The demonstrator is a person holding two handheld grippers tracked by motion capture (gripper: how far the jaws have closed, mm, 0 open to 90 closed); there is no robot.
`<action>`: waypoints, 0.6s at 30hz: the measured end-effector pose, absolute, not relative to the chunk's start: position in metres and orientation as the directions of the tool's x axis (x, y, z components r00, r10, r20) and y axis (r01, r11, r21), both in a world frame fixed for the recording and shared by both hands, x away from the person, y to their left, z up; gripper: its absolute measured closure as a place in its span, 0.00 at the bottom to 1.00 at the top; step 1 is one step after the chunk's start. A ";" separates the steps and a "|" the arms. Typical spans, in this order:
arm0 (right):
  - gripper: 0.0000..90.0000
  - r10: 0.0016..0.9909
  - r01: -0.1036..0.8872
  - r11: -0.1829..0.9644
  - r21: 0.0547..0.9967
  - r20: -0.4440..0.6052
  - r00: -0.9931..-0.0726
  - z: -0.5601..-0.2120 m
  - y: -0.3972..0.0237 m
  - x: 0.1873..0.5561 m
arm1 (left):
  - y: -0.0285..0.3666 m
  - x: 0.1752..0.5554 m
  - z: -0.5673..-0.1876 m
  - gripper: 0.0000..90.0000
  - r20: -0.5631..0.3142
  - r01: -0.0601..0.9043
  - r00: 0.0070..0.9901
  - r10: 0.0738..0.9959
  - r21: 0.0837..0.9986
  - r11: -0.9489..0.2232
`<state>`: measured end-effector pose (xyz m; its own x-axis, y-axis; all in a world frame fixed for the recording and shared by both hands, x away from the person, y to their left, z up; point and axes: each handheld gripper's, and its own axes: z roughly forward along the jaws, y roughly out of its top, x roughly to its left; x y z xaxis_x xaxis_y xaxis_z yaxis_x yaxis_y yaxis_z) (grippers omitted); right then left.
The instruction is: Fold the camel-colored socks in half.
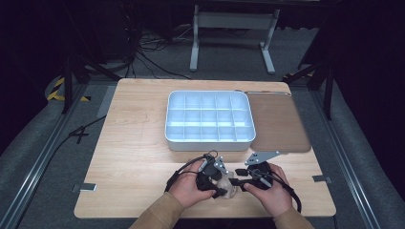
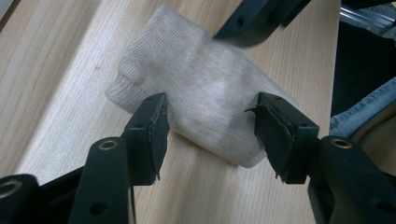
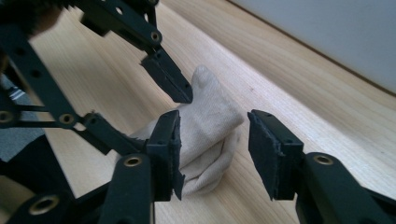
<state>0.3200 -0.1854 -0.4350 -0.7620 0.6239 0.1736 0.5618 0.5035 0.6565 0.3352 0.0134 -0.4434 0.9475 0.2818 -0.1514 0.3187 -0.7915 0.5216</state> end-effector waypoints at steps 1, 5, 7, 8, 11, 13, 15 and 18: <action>0.59 0.624 0.562 0.503 0.656 0.174 -0.762 -0.435 -0.185 0.320 | 0.014 0.335 -0.444 0.49 -0.152 0.315 0.949 0.276 0.523 -0.792; 0.54 0.630 0.574 0.482 0.662 0.194 -0.752 -0.440 -0.180 0.322 | 0.015 0.334 -0.444 0.48 -0.150 0.323 0.946 0.288 0.525 -0.787; 0.51 0.636 0.580 0.487 0.653 0.191 -0.748 -0.444 -0.178 0.324 | 0.017 0.333 -0.444 0.47 -0.148 0.324 0.946 0.290 0.524 -0.788; 0.50 0.635 0.585 0.488 0.648 0.196 -0.747 -0.445 -0.177 0.325 | 0.017 0.333 -0.445 0.47 -0.148 0.326 0.945 0.292 0.522 -0.788; 0.47 0.636 0.602 0.496 0.626 0.210 -0.742 -0.451 -0.174 0.327 | 0.020 0.332 -0.445 0.46 -0.150 0.329 0.944 0.295 0.524 -0.786; 0.45 0.638 0.610 0.501 0.613 0.214 -0.739 -0.454 -0.173 0.329 | 0.021 0.332 -0.444 0.45 -0.145 0.329 0.944 0.298 0.522 -0.787; 0.44 0.639 0.616 0.499 0.610 0.221 -0.737 -0.456 -0.172 0.330 | 0.023 0.331 -0.444 0.45 -0.140 0.328 0.943 0.300 0.523 -0.787; 0.42 0.644 0.639 0.489 0.593 0.248 -0.723 -0.459 -0.172 0.333 | 0.027 0.330 -0.444 0.45 -0.139 0.335 0.941 0.310 0.519 -0.786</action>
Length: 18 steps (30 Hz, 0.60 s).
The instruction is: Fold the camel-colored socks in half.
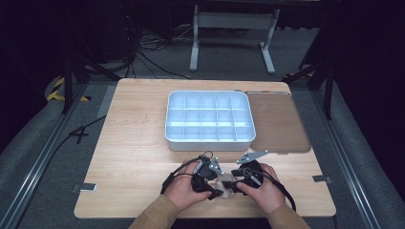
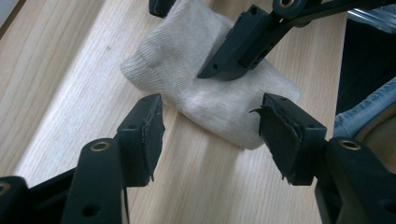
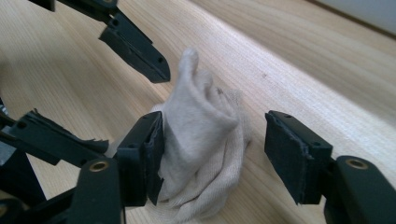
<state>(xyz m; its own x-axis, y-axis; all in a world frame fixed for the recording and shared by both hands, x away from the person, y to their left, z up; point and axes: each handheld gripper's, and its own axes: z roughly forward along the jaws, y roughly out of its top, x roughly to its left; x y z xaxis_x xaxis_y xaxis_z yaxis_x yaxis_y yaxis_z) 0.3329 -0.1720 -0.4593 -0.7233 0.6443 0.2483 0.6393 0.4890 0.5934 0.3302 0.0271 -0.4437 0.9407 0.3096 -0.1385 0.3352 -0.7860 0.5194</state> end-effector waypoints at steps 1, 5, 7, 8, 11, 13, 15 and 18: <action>0.42 0.644 0.643 0.485 0.592 0.256 -0.721 -0.460 -0.172 0.334 | 0.029 0.330 -0.444 0.45 -0.142 0.341 0.939 0.315 0.525 -0.780; 0.43 0.640 0.669 0.460 0.584 0.305 -0.705 -0.465 -0.172 0.335 | 0.037 0.332 -0.441 0.45 -0.143 0.359 0.931 0.337 0.529 -0.769; 0.46 0.637 0.678 0.447 0.583 0.325 -0.699 -0.465 -0.171 0.335 | 0.040 0.332 -0.440 0.45 -0.144 0.365 0.928 0.343 0.532 -0.764; 0.48 0.638 0.680 0.445 0.583 0.326 -0.697 -0.466 -0.171 0.335 | 0.041 0.333 -0.440 0.45 -0.141 0.362 0.929 0.341 0.536 -0.763; 0.54 0.639 0.694 0.432 0.576 0.348 -0.686 -0.466 -0.171 0.334 | 0.042 0.333 -0.440 0.45 -0.142 0.364 0.928 0.343 0.535 -0.762; 0.60 0.630 0.708 0.414 0.572 0.381 -0.677 -0.468 -0.171 0.334 | 0.043 0.333 -0.439 0.45 -0.143 0.370 0.926 0.350 0.538 -0.758; 0.66 0.615 0.717 0.404 0.568 0.411 -0.673 -0.470 -0.172 0.333 | 0.044 0.334 -0.439 0.45 -0.147 0.372 0.925 0.350 0.541 -0.754; 0.74 0.605 0.715 0.406 0.569 0.420 -0.677 -0.469 -0.171 0.332 | 0.047 0.335 -0.437 0.45 -0.150 0.378 0.922 0.356 0.546 -0.748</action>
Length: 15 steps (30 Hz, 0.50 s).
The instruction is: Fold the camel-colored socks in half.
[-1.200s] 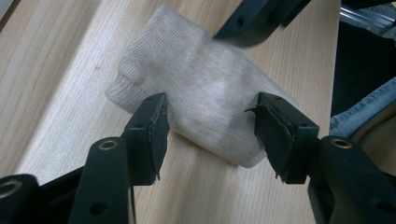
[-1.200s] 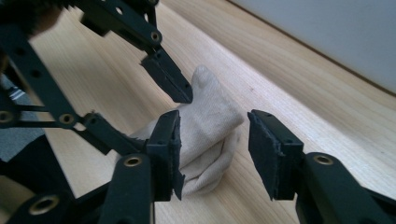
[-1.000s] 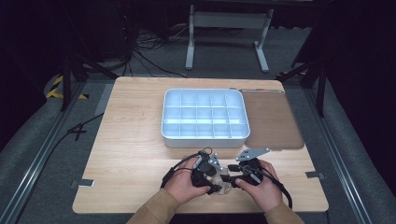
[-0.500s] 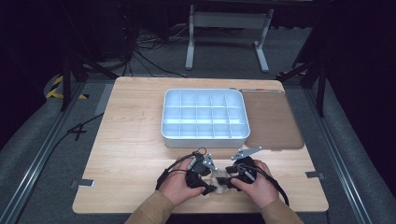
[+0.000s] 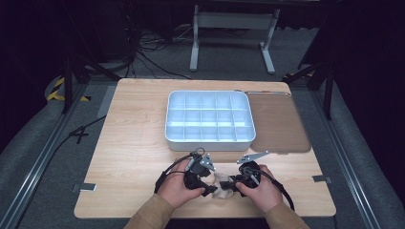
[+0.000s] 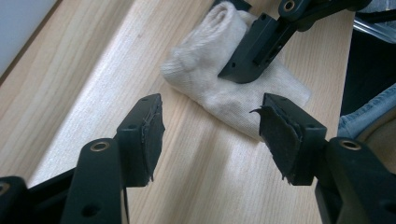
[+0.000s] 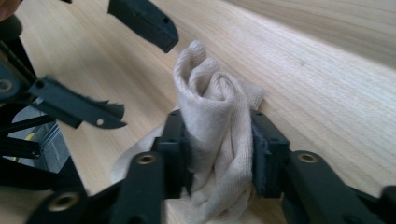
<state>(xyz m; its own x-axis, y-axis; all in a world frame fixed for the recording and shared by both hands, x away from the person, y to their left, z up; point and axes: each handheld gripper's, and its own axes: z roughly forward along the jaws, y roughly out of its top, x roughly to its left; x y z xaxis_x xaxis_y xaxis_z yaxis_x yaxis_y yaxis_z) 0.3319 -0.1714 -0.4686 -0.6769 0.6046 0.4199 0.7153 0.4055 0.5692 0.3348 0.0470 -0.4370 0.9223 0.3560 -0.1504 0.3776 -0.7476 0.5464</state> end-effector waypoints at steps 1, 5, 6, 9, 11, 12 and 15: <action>0.76 0.604 0.711 0.408 0.573 0.415 -0.680 -0.468 -0.171 0.332 | 0.047 0.335 -0.437 0.45 -0.150 0.378 0.922 0.356 0.546 -0.748; 0.78 0.603 0.703 0.415 0.577 0.404 -0.688 -0.467 -0.171 0.331 | 0.051 0.337 -0.436 0.45 -0.152 0.385 0.919 0.365 0.552 -0.739; 0.80 0.603 0.699 0.420 0.579 0.397 -0.692 -0.466 -0.171 0.330 | 0.052 0.337 -0.436 0.45 -0.153 0.387 0.918 0.367 0.554 -0.737; 0.80 0.603 0.688 0.433 0.583 0.380 -0.702 -0.464 -0.171 0.329 | 0.056 0.340 -0.434 0.45 -0.153 0.395 0.913 0.378 0.557 -0.730; 0.81 0.602 0.686 0.437 0.583 0.377 -0.704 -0.463 -0.170 0.329 | 0.059 0.341 -0.433 0.45 -0.155 0.402 0.910 0.385 0.559 -0.725; 0.81 0.603 0.683 0.441 0.583 0.372 -0.706 -0.462 -0.170 0.328 | 0.061 0.341 -0.432 0.45 -0.156 0.405 0.908 0.388 0.559 -0.724; 0.81 0.600 0.678 0.450 0.581 0.365 -0.712 -0.458 -0.170 0.327 | 0.064 0.342 -0.430 0.46 -0.153 0.412 0.904 0.399 0.559 -0.719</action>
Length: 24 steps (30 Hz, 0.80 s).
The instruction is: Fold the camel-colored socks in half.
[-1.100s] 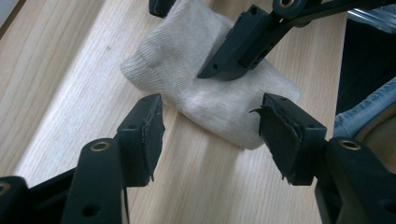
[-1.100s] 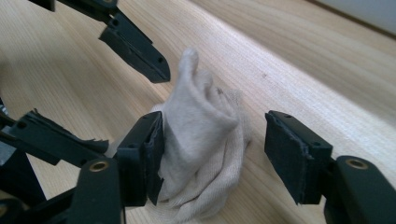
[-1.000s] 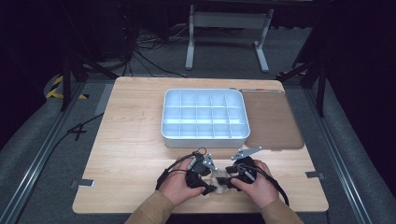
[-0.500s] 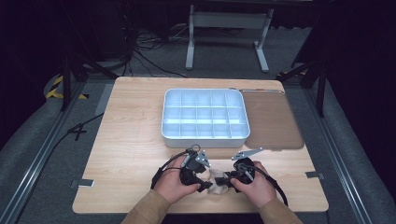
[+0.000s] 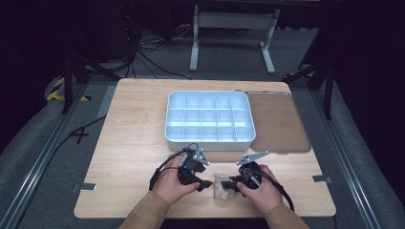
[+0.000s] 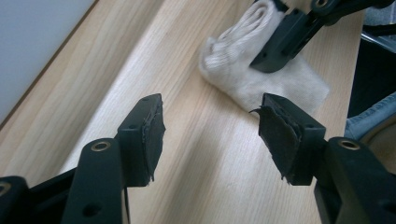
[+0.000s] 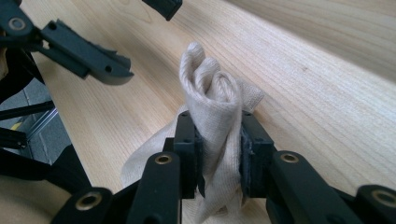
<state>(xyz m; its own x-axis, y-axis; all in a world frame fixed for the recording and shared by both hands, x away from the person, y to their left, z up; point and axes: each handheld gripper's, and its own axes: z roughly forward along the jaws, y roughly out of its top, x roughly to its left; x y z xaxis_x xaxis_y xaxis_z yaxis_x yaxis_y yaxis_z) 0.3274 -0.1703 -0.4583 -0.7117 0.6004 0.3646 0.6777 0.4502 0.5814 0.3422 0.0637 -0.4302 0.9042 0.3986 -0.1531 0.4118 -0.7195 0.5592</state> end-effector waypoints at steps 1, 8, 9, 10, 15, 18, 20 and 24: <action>0.81 0.601 0.676 0.451 0.582 0.362 -0.713 -0.457 -0.170 0.327 | 0.065 0.343 -0.429 0.46 -0.152 0.415 0.903 0.403 0.552 -0.723; 0.81 0.600 0.651 0.457 0.606 0.330 -0.729 -0.440 -0.176 0.327 | 0.075 0.346 -0.426 0.46 -0.158 0.441 0.889 0.431 0.556 -0.705; 0.81 0.602 0.647 0.455 0.612 0.325 -0.730 -0.436 -0.178 0.327 | 0.075 0.345 -0.426 0.46 -0.159 0.446 0.885 0.437 0.559 -0.699; 0.81 0.603 0.644 0.453 0.616 0.321 -0.730 -0.433 -0.179 0.327 | 0.076 0.346 -0.425 0.46 -0.159 0.445 0.886 0.436 0.555 -0.702; 0.81 0.606 0.632 0.457 0.626 0.301 -0.736 -0.421 -0.184 0.330 | 0.078 0.346 -0.423 0.47 -0.153 0.448 0.883 0.444 0.561 -0.697; 0.81 0.602 0.622 0.467 0.629 0.289 -0.745 -0.414 -0.186 0.333 | 0.080 0.346 -0.422 0.47 -0.157 0.454 0.880 0.449 0.562 -0.692; 0.81 0.601 0.616 0.464 0.636 0.285 -0.747 -0.409 -0.188 0.334 | 0.081 0.346 -0.421 0.47 -0.157 0.455 0.879 0.451 0.561 -0.692; 0.81 0.605 0.607 0.466 0.643 0.269 -0.749 -0.400 -0.191 0.338 | 0.083 0.346 -0.419 0.47 -0.159 0.456 0.878 0.451 0.562 -0.690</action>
